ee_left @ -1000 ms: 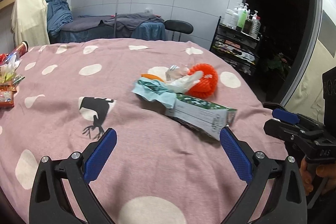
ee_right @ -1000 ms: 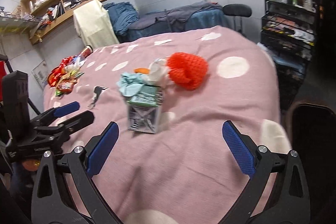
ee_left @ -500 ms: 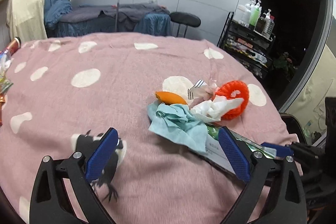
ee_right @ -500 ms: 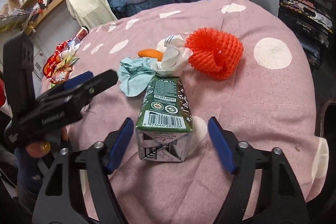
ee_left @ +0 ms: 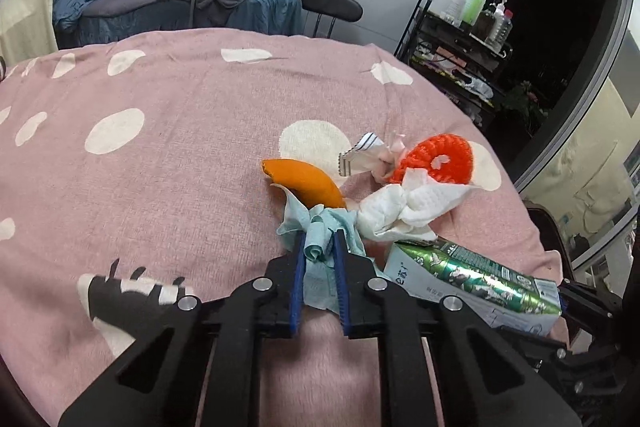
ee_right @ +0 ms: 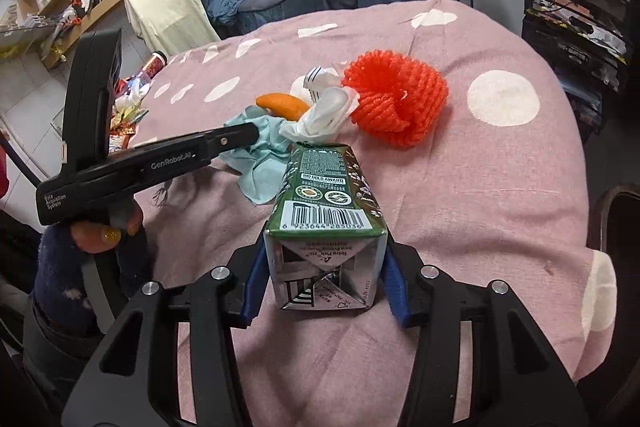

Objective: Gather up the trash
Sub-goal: 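Grasp the light blue tissue with the left tool while the right grasps the green carton, then carry both items over the bin and open the right tool to drop the carton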

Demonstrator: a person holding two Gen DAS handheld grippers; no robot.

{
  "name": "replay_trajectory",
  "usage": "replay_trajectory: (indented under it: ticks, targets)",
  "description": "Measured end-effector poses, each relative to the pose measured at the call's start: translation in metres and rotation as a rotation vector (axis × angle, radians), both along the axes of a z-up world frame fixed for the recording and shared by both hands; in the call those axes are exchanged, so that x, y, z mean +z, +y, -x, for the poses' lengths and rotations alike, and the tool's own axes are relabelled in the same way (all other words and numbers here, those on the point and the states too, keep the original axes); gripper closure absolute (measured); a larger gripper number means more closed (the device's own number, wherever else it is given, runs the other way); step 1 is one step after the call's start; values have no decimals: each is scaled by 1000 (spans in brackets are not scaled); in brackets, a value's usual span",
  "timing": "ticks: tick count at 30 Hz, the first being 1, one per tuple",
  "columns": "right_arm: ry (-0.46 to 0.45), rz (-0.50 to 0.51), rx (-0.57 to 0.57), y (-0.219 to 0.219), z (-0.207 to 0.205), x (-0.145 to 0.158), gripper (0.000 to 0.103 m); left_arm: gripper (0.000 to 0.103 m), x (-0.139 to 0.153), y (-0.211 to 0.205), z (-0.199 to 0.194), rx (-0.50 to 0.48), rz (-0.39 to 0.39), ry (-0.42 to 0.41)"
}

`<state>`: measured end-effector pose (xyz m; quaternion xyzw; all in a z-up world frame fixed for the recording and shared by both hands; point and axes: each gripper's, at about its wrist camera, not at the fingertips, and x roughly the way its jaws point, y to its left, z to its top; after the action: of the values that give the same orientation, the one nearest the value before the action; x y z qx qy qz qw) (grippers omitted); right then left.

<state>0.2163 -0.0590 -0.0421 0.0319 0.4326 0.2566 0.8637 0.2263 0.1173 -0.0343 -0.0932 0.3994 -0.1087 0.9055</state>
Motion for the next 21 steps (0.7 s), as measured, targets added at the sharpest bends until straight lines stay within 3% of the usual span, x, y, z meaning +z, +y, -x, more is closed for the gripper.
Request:
replay_trajectory:
  ticks: [12, 21]
  targets:
    - [-55, -72, -20, -45, 35, 18, 54, 91, 33, -3, 62, 75, 35, -141]
    - [-110, -109, -88, -84, 58, 30, 54, 91, 45, -22, 91, 86, 9, -206]
